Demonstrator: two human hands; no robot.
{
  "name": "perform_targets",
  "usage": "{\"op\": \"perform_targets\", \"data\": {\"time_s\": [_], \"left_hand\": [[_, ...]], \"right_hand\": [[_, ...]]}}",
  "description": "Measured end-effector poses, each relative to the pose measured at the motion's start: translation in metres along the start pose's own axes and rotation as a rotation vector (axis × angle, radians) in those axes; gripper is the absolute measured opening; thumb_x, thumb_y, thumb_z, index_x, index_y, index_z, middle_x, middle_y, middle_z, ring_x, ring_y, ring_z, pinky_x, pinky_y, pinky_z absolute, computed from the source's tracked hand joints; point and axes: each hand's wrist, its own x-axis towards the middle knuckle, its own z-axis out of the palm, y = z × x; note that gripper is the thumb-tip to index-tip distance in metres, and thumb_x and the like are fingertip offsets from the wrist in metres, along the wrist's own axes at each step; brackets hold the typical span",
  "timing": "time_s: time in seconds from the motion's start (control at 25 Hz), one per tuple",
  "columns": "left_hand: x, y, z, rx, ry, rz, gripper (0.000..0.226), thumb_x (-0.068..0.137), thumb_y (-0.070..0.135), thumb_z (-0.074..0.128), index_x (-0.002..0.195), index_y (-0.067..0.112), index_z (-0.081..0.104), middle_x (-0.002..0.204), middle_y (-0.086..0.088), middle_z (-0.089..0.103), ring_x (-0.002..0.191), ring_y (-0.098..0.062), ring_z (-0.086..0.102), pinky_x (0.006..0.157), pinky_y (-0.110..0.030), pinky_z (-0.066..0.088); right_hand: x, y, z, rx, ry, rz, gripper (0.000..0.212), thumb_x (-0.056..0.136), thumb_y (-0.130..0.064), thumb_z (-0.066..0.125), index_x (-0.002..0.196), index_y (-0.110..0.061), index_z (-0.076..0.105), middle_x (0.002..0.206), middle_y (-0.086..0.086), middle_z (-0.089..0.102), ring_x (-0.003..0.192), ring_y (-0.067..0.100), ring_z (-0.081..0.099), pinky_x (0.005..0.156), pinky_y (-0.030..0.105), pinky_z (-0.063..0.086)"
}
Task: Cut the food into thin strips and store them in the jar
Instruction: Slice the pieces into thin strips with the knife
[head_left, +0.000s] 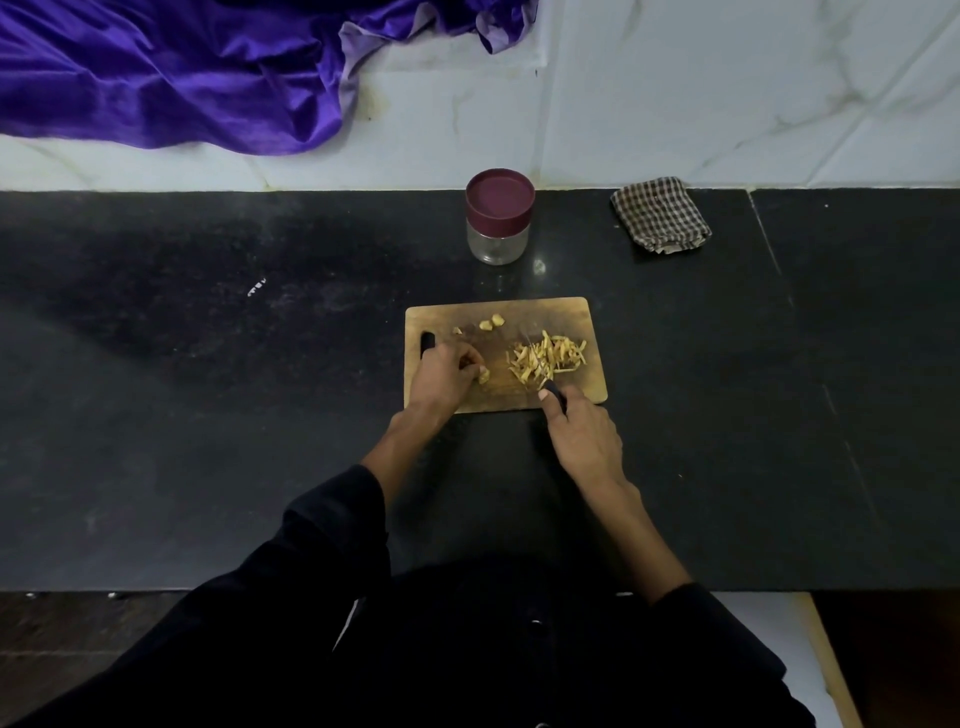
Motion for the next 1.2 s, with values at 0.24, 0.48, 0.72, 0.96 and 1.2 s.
{"op": "perform_targets", "data": {"time_s": [0.24,0.48,0.72,0.96,1.2], "left_hand": [[-0.012,-0.005,-0.005,-0.049,0.065,0.078,0.019,0.09,0.008,0.059,0.106,0.008,0.069,0.109,-0.003,0.066,0.099,-0.011,0.058,0.088,-0.02,0.043],[-0.019,-0.011,-0.002,-0.081,0.048,0.129,0.028,0.086,0.006,0.065,0.113,0.011,0.068,0.118,-0.005,0.062,0.108,-0.012,0.056,0.1,-0.024,0.043],[-0.02,-0.014,0.006,-0.019,0.104,0.13,0.025,0.085,0.005,0.066,0.109,0.009,0.071,0.109,-0.007,0.062,0.1,-0.018,0.06,0.094,-0.033,0.049],[-0.022,-0.012,0.005,-0.003,0.12,0.141,0.024,0.085,0.004,0.066,0.108,0.008,0.071,0.111,-0.007,0.063,0.101,-0.018,0.061,0.094,-0.03,0.048],[-0.021,-0.011,0.004,0.009,0.097,0.129,0.024,0.086,0.005,0.065,0.109,0.009,0.071,0.113,-0.007,0.063,0.103,-0.019,0.061,0.095,-0.031,0.048]], "right_hand": [[-0.002,-0.007,0.002,0.051,-0.017,-0.026,0.039,0.106,-0.04,0.034,0.116,-0.012,0.059,0.106,0.011,0.066,0.102,0.031,0.062,0.085,0.046,0.049],[-0.008,-0.028,0.032,0.003,-0.19,-0.059,0.015,0.105,-0.031,0.04,0.107,-0.016,0.042,0.095,0.009,0.061,0.084,0.029,0.069,0.074,0.05,0.059],[-0.002,-0.037,0.038,-0.06,-0.177,-0.072,0.019,0.105,-0.031,0.039,0.11,-0.013,0.042,0.099,0.015,0.064,0.085,0.034,0.069,0.075,0.052,0.058],[0.002,-0.041,0.042,-0.099,-0.182,-0.08,0.024,0.105,-0.03,0.039,0.114,-0.009,0.044,0.102,0.016,0.064,0.087,0.034,0.069,0.074,0.052,0.058],[0.004,-0.042,0.045,-0.147,-0.187,-0.074,0.024,0.105,-0.025,0.04,0.12,-0.007,0.045,0.113,0.018,0.064,0.102,0.035,0.064,0.081,0.048,0.053]]}}
